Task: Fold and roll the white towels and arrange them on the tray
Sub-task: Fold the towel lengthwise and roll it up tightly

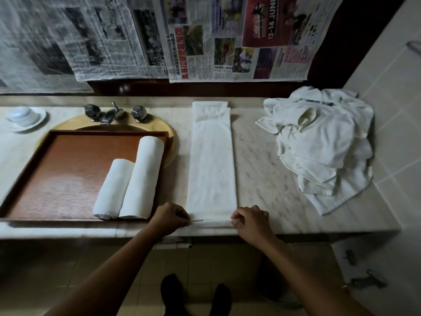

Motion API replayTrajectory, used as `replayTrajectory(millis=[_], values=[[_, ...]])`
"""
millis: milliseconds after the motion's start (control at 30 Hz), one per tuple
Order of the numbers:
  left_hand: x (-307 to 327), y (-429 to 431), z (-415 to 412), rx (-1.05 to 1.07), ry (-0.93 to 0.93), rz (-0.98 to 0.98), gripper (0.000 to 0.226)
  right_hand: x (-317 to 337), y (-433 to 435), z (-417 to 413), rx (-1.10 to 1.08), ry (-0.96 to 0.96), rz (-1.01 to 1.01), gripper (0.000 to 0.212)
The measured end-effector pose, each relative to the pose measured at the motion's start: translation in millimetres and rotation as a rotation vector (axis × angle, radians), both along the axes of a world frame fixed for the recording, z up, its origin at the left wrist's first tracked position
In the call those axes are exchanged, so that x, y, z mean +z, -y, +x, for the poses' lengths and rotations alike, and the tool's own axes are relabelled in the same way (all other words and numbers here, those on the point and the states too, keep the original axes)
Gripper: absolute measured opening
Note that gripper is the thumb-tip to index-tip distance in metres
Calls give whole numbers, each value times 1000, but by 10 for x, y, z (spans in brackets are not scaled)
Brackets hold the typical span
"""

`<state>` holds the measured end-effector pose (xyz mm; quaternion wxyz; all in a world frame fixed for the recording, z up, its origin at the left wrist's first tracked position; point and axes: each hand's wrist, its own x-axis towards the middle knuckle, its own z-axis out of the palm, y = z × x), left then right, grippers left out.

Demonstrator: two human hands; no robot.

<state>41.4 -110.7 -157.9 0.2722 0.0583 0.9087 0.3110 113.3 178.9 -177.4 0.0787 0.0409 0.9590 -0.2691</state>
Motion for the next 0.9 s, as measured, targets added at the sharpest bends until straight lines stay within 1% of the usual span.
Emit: replayTrajectory(millis=[100,133,200,333,400,467,500,567,633,700,800,900], values=[[12,-16,-74,-12,29,23,6,24,38,-21,-24,18,44,5],[2,-20,-95,-20,28,21,8,22,63,-25,-31,22,58,6],[-11,-43,-97,-34,-18,-15,13,24,104,-15,-12,9,85,11],[-22,-47,-37,-70,-172,-50,24,21,235,10,136,-79,117,35],[-49,-54,29,-155,-289,-70,19,10,295,21,202,-90,131,48],[-97,-70,130,-267,-402,-78,11,-20,334,43,236,-94,151,52],[-136,-78,183,-323,-453,-87,14,-40,344,59,243,-97,162,54],[-221,-83,295,-416,-498,-145,31,-67,353,97,240,-122,170,57],[-242,-83,385,-462,-541,-201,43,-82,350,132,238,-146,159,58],[-258,-70,428,-491,-590,-224,44,-82,347,162,250,-158,151,53],[-329,-16,447,-526,-645,-158,43,-62,324,185,288,-160,150,44],[-317,17,422,-619,-763,-143,39,-22,298,173,330,-146,168,45]])
